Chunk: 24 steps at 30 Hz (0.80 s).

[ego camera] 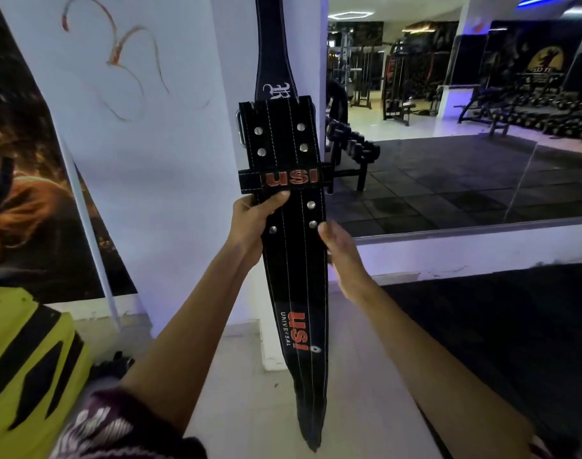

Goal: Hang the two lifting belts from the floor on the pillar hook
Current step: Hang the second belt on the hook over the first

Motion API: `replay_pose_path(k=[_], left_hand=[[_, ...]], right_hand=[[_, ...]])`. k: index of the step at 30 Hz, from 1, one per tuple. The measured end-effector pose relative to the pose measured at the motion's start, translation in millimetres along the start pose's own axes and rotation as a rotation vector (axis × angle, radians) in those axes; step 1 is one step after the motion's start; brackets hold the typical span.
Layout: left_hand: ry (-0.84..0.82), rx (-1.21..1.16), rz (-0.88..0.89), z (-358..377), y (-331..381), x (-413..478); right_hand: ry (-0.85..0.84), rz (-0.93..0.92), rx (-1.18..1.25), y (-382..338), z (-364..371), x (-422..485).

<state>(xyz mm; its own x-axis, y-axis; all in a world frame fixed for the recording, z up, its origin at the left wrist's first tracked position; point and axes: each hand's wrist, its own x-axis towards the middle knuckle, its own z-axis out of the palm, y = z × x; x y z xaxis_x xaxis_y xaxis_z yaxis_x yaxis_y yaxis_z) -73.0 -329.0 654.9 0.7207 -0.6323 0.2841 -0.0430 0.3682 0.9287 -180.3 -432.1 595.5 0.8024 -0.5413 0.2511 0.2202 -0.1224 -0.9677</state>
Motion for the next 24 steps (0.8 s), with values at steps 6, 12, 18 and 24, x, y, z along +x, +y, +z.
replay_pose_path(k=[6, 12, 18, 24], left_hand=[[-0.083, 0.093, -0.043, -4, -33, -10], [-0.267, 0.397, -0.348, -47, -121, -69], [-0.221, 0.427, -0.365, -48, -145, -75], [-0.259, 0.359, -0.309, -43, -106, -54]], right_hand=[[0.188, 0.01, 0.226, -23, 7, 36], [0.319, -0.005, 0.231, -29, 1, 39], [0.302, -0.023, 0.219, -30, 4, 43], [0.284, 0.003, 0.244, -22, 3, 43]])
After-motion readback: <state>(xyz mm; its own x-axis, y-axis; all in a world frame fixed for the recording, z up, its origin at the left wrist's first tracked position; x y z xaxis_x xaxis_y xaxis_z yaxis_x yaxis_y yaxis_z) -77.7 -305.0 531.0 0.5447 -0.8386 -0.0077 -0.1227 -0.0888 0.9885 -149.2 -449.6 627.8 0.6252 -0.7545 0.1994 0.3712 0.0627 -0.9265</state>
